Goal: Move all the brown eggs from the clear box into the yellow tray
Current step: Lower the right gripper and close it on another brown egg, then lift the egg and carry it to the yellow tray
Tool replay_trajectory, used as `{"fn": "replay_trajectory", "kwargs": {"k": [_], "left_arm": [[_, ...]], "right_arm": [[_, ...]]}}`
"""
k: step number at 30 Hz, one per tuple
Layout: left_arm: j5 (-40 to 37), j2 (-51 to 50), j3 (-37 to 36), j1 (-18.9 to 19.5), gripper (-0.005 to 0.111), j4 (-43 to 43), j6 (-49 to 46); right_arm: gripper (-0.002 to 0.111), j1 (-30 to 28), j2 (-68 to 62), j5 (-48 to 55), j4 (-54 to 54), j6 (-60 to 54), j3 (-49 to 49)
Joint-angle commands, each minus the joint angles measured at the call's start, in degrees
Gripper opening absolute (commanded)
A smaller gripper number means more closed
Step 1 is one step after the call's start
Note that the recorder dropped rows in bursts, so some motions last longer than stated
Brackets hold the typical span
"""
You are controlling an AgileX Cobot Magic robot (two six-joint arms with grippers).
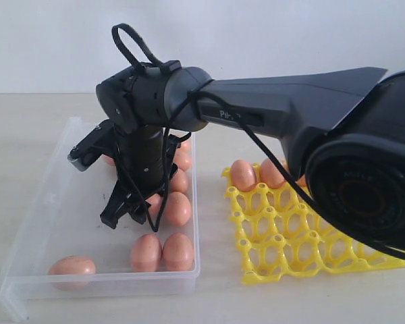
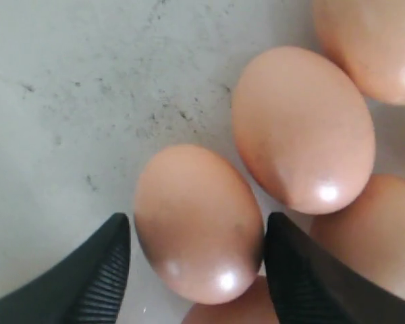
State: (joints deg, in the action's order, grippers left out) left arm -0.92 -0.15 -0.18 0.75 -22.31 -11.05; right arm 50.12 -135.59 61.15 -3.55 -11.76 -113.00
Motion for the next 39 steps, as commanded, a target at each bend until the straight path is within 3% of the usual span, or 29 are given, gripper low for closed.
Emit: {"fn": "replay_trajectory", "kwargs": {"k": [1, 5, 9, 11, 15, 20, 24, 39], "left_arm": [[0.9, 0.2, 0.2, 0.1, 0.004, -0.6, 0.4], [0.9, 0.2, 0.2, 0.1, 0.004, -0.6, 0.4], [0.9, 0.2, 0.2, 0.1, 0.004, -0.6, 0.4], [0.9, 0.2, 0.2, 0.1, 0.004, -0.6, 0.4], [0.9, 0.2, 0.2, 0.1, 0.004, -0.6, 0.4], [0.9, 0.2, 0.2, 0.1, 0.004, -0.6, 0.4], [0.9, 0.2, 0.2, 0.1, 0.004, -0.6, 0.4], [0.9, 0.2, 0.2, 0.1, 0.004, -0.6, 0.4]], "right_arm": [[0.052, -0.4, 0.9, -0.8, -0.1, 0.7, -0.3], [0.044, -0.4, 0.9, -3.5, 0.0, 0.7, -0.3], [0.018, -0.4, 0.5, -2.7, 0.5, 0.7, -0.3], [-0.001, -0.4, 0.1, -1.8, 0.5, 0.2, -0.3], [0.0, -0.4, 0.0, -8.8, -0.1, 4.3, -0.3], [0.0, -0.4, 1.0, -27.1, 0.7, 11.4, 1.3], [0.0, -0.3, 3.7, -45.0, 0.7, 14.6, 9.0], [0.0, -0.3, 26.9, -121.2, 1.9, 11.4, 61.3]]}}
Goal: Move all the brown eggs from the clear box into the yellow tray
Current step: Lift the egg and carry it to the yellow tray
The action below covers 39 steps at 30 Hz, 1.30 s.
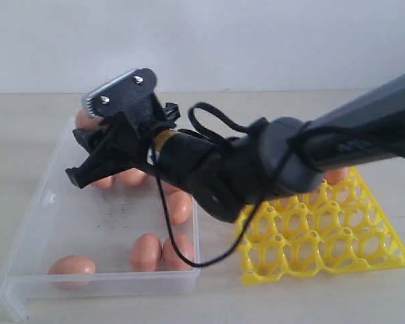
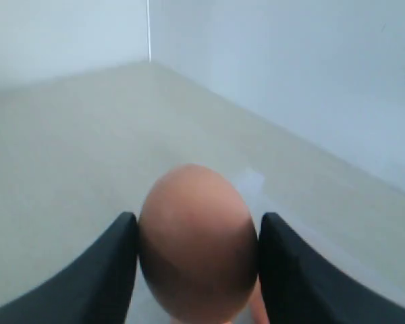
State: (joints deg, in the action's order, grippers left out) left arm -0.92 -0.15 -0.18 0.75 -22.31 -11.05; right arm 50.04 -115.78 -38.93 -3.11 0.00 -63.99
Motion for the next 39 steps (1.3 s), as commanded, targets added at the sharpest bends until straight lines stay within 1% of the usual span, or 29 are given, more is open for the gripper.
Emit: {"fn": "replay_trajectory", "kwargs": {"k": [1, 3, 8, 11, 12, 13, 15, 16, 19, 21, 22, 27, 29, 33, 37, 39], "left_arm": [[0.9, 0.2, 0.2, 0.1, 0.004, -0.6, 0.4], [0.9, 0.2, 0.2, 0.1, 0.004, -0.6, 0.4], [0.9, 0.2, 0.2, 0.1, 0.004, -0.6, 0.4], [0.9, 0.2, 0.2, 0.1, 0.004, -0.6, 0.4], [0.9, 0.2, 0.2, 0.1, 0.004, -0.6, 0.4], [0.9, 0.2, 0.2, 0.1, 0.004, -0.6, 0.4], [0.9, 0.2, 0.2, 0.1, 0.004, -0.6, 0.4], [0.9, 0.2, 0.2, 0.1, 0.004, -0.6, 0.4], [0.9, 0.2, 0.2, 0.1, 0.004, -0.6, 0.4], [0.9, 0.2, 0.2, 0.1, 0.004, -0.6, 0.4], [0.9, 0.2, 0.2, 0.1, 0.004, -0.6, 0.4], [0.9, 0.2, 0.2, 0.1, 0.004, -0.6, 0.4], [0.9, 0.2, 0.2, 0.1, 0.004, -0.6, 0.4], [0.9, 0.2, 0.2, 0.1, 0.004, -0.6, 0.4], [0.9, 0.2, 0.2, 0.1, 0.004, -0.6, 0.4], [0.9, 0.2, 0.2, 0.1, 0.004, -0.6, 0.4]], "right_arm": [[0.0, -0.2, 8.5, -24.6, 2.2, 0.0, 16.0], [0.0, -0.2, 11.9, -31.0, 7.0, 0.4, 23.2], [0.0, -0.6, 17.3, -31.0, 21.0, 3.0, 36.5], [0.0, -4.5, 17.9, -31.0, 19.4, 9.1, 41.8], [0.0, -6.7, 17.9, -29.3, 17.7, 12.6, 42.1], [0.0, -8.9, 17.9, -24.4, 16.5, 14.9, 42.1], [0.0, -14.3, 17.9, -14.3, 8.2, 18.0, 41.0], [0.0, -16.3, 17.9, -12.2, 3.1, 19.2, 40.6], [0.0, -22.0, 17.9, -12.6, -17.4, 25.2, 39.3], [0.0, -25.1, 17.9, -10.1, -25.4, 28.9, 37.4], [0.0, -26.4, 17.9, -8.3, -27.6, 30.5, 36.6], [0.0, -30.8, 17.9, 0.0, -36.2, 34.9, 34.0], [0.0, -32.1, 17.8, 0.6, -36.3, 35.6, 34.0], [0.0, -32.2, 14.4, -5.9, -38.4, 36.8, 34.0], [0.0, -32.2, 6.7, -7.5, -39.0, 37.3, 32.3], [0.0, -32.2, 3.9, -12.1, -40.4, 37.3, 31.8]]}}
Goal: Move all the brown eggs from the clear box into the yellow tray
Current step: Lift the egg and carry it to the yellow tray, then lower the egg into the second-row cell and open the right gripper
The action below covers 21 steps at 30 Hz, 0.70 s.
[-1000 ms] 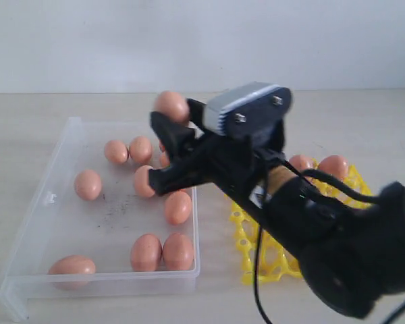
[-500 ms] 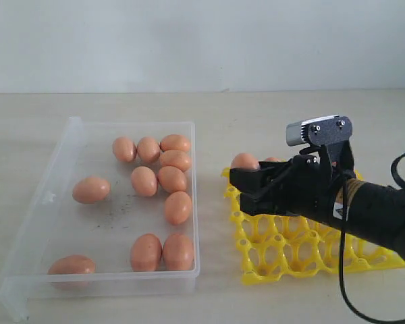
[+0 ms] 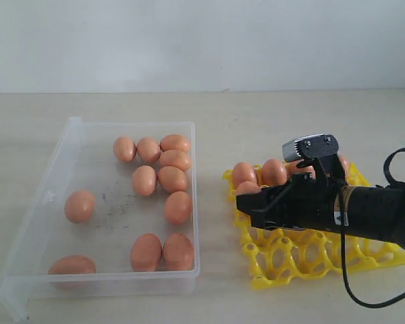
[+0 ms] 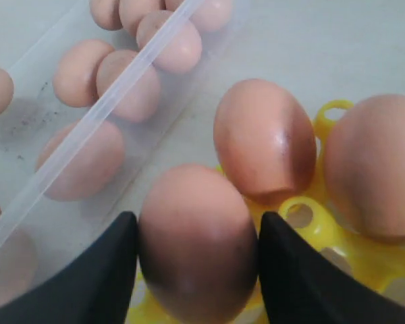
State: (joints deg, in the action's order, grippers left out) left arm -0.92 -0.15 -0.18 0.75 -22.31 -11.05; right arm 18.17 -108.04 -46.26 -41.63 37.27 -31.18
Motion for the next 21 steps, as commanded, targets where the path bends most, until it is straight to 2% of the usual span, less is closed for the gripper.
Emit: {"fn": "replay_trajectory", "kwargs": {"k": [1, 10, 13, 17, 21], "left_arm": [[0.9, 0.2, 0.2, 0.1, 0.004, -0.6, 0.4], [0.9, 0.2, 0.2, 0.1, 0.004, -0.6, 0.4], [0.9, 0.2, 0.2, 0.1, 0.004, -0.6, 0.4], [0.9, 0.2, 0.2, 0.1, 0.004, -0.6, 0.4], [0.9, 0.2, 0.2, 0.1, 0.004, -0.6, 0.4]], "right_arm": [[0.0, -0.4, -4.5, -7.3, -2.3, -0.1, -1.0], [0.001, -0.4, -4.4, -6.4, -1.8, -0.4, -1.0], [0.013, -0.4, -4.4, -5.9, -1.8, -0.4, -1.0], [0.044, -0.4, -2.7, -1.3, -1.8, 0.5, -1.0], [0.054, -0.4, 1.3, 3.1, -2.1, 1.0, -0.9]]}}
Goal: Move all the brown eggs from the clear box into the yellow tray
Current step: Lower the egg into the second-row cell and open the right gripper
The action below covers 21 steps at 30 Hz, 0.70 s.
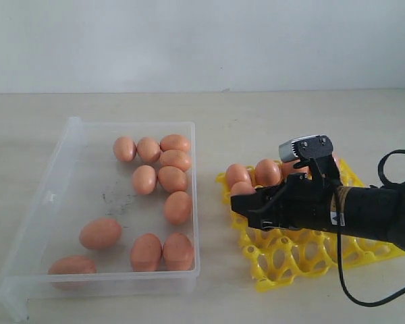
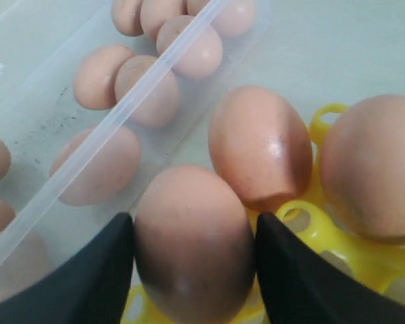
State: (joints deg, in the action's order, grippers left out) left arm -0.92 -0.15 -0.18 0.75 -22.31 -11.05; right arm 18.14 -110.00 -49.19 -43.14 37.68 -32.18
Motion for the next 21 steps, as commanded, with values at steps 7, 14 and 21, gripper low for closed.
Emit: {"fn": "replay_trajectory", "kwargs": {"k": [7, 14, 21], "left_arm": [[0.9, 0.2, 0.2, 0.1, 0.004, -0.6, 0.4], [0.9, 0.2, 0.2, 0.1, 0.004, -0.6, 0.4], [0.9, 0.2, 0.2, 0.1, 0.004, -0.6, 0.4]], "right_arm": [[0.058, -0.3, 13.0, 7.2, -4.3, 5.7, 0.1], [0.033, -0.3, 24.5, 12.1, -19.2, 21.5, 0.1], [0.001, -0.3, 21.7, 22.6, -29.0, 36.5, 0.1]]}}
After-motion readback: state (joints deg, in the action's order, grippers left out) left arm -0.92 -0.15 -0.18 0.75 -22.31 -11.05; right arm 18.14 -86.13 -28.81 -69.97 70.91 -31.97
